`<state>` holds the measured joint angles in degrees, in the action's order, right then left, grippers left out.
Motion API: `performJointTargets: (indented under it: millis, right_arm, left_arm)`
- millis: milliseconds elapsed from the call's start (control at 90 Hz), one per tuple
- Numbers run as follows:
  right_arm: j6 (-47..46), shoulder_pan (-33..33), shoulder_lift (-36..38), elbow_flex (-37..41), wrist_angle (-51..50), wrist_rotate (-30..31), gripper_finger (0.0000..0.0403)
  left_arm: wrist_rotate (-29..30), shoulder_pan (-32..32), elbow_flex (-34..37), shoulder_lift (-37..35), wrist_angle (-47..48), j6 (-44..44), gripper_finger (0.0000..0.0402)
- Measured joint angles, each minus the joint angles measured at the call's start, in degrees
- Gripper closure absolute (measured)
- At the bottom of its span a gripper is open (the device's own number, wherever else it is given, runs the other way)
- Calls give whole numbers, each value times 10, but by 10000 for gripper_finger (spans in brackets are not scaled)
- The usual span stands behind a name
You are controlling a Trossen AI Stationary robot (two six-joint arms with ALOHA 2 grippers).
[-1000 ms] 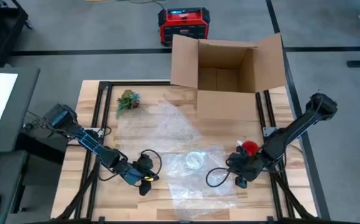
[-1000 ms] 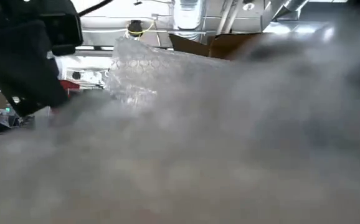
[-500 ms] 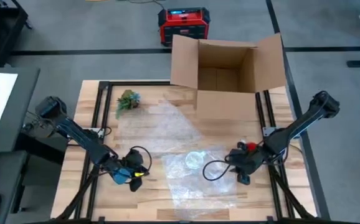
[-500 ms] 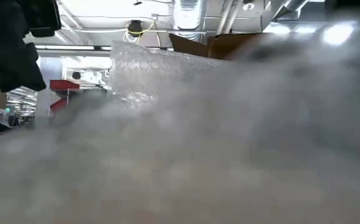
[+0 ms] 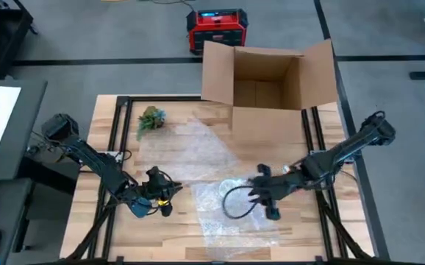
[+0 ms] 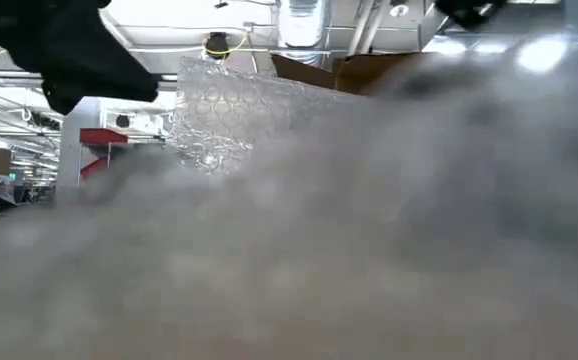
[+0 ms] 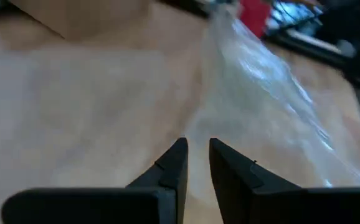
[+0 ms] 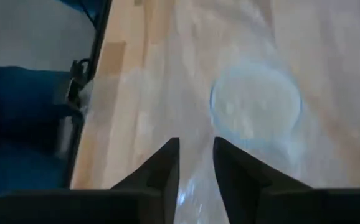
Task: Wrap mug
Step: Wrap the blue patterned mug with the transparent bubble wrap
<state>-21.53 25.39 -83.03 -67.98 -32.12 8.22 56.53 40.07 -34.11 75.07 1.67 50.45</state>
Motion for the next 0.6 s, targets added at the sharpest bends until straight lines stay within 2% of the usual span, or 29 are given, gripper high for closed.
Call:
performJointTargets:
  millis: [189, 289, 444, 600]
  right_arm:
    - [38, -48, -149, -138, -121, -28, 392]
    - [55, -66, -211, -194, -175, -29, 399]
    - [78, -86, -286, -242, -202, -49, 401]
    - [82, -99, -333, -249, -214, -55, 402]
  left_arm:
    - [15, -10, 0, 30, 0, 25, 354]
    - [10, -10, 0, 40, 1, 33, 354]
    - [5, -8, 0, 42, 1, 34, 354]
    - [3, -1, 0, 40, 1, 31, 354]
